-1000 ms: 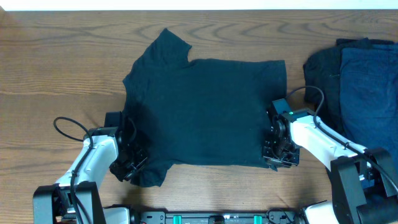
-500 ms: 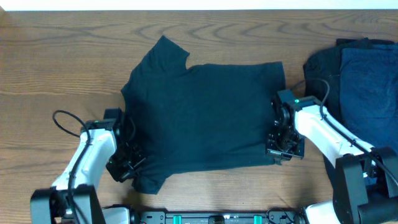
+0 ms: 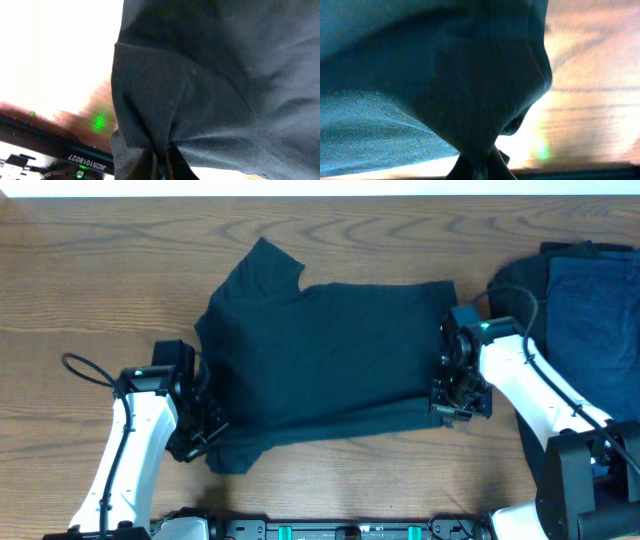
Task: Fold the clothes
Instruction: 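Lift the hem with both grippers and fold it up toward the collar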
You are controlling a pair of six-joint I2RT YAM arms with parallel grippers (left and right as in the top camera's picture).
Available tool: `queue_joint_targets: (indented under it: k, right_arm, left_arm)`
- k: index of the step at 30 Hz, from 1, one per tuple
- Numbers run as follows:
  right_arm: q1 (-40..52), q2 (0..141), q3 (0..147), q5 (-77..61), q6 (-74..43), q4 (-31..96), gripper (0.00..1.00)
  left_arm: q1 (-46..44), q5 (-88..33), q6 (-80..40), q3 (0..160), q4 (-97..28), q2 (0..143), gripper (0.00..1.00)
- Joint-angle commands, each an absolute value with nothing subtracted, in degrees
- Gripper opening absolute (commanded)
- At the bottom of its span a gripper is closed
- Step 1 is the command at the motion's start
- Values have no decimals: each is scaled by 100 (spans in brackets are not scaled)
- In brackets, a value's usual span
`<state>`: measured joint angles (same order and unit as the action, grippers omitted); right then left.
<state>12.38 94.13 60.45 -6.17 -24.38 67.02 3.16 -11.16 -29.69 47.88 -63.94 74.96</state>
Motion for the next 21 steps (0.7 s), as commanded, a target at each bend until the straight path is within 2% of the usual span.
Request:
queue_joint_targets:
  k: [1, 5, 9, 21]
  right_arm:
    - [1129, 9441, 6263, -537, -2346, 6676, 1]
    - [1120, 9441, 6270, -534, -2346, 6532, 1]
    - [1120, 9441, 6270, -534, -2346, 6267, 8]
    - [1127, 9441, 6265, -200, -2351, 5712, 5]
  left_arm:
    - [303, -939, -2873, 5164, -6427, 7450, 6]
    - [303, -930, -2871, 5553, -6394, 7459, 6]
    - [303, -781, -2869, 5937, -6265, 7548, 6]
    - [207, -786, -2718, 6010, -5103, 8195, 6]
